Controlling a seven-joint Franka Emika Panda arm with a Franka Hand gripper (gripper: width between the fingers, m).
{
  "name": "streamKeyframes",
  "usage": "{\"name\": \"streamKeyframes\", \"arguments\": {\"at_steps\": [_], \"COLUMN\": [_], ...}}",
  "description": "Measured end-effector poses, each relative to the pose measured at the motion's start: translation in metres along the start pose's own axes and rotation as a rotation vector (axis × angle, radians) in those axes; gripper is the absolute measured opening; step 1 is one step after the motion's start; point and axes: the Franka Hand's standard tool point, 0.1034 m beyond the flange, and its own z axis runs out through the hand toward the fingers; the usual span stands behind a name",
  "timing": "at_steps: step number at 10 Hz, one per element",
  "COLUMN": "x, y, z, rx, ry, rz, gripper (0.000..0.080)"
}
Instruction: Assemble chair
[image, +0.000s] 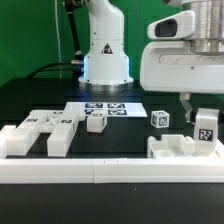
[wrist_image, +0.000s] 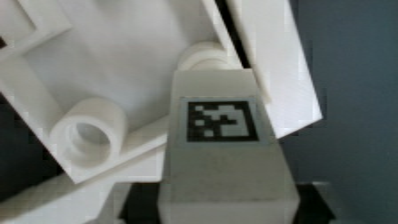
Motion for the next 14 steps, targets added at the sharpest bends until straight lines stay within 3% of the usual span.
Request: {"name": "streamKeyframes", "arguments": {"at_steps": [5, 10, 14], "x": [-0.001, -0.008, -0.014], "y": [0.001, 0.001, -0.005], "z": [0.002, 0.001, 0.001], "rx": [0.014, 0.007, 0.009], "ry": [-0.001, -0.026, -0.053], "rz": [0.398, 0.845, 1.048], "gripper": [0.0295, 0.0295, 0.0295]}}
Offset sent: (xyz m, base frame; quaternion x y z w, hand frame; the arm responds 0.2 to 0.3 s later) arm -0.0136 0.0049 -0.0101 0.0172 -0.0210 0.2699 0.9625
